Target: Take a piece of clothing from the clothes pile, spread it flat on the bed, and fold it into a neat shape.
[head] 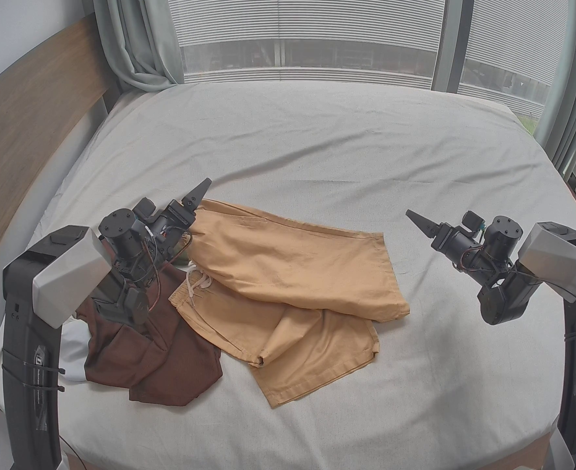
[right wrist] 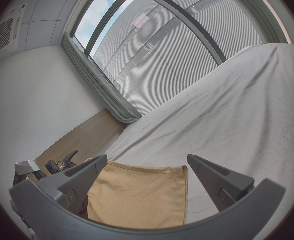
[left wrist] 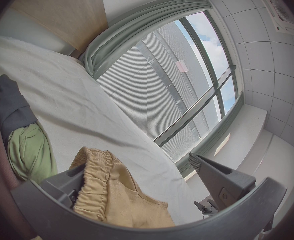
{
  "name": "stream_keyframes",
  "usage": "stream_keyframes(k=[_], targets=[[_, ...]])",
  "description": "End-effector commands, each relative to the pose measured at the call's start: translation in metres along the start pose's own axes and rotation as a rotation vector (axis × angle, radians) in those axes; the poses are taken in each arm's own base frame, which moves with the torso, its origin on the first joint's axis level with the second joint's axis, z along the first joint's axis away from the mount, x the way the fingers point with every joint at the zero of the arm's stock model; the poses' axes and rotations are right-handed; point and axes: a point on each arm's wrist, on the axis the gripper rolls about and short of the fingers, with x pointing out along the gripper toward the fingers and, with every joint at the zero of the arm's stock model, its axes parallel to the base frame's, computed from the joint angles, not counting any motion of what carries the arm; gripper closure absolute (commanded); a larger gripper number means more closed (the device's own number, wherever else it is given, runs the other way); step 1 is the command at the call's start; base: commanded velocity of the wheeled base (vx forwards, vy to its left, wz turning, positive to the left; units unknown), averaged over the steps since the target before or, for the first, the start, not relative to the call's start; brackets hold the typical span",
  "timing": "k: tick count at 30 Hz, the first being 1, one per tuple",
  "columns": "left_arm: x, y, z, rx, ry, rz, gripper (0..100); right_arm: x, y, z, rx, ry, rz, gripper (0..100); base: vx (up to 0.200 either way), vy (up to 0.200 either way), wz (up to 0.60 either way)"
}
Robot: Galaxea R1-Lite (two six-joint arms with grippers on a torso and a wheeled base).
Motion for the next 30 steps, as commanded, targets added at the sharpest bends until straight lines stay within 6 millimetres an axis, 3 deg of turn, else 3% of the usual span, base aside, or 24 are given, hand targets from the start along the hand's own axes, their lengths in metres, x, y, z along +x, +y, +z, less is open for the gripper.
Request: stream_keyframes(k=[1,6,15,21,22,25,30], targets=[[-0.002,0.004,0.000,-0.003,0.005,0.037,0,-0.013,0.011,-0.005,0.005,0.022,-0.001,0,0.000,0.000,0.00],[-0.012,0.012,0.001,0.024,0.031,0.115,0,-0.032,0.030,-0.018,-0.020,0.093,-0.013,0,0.000,0.000,0.00],[-0.038,0.023,0.012,0.143,0.057,0.200,0,-0.050,0.044,-0.048,-0.052,0.206,-0.047,0,0.000,0.000,0.00],[-0.062,0.008,0.033,0.159,0.044,0.213,0,-0.057,0.056,-0.066,-0.041,0.269,-0.058,0,0.000,0.000,0.00],[-0.062,0.008,0.033,0.159,0.044,0.213,0,-0.057,0.056,-0.066,-0.041,0.269,-0.058,0,0.000,0.000,0.00],[-0.090,-0.007,0.033,0.137,0.129,0.170,0,-0.061,0.060,-0.074,-0.097,0.292,-0.084,0,0.000,0.000,0.00],[-0.117,-0.013,0.031,0.096,0.236,0.151,0,-0.063,0.062,-0.083,-0.146,0.322,-0.081,0,0.000,0.000,0.00]])
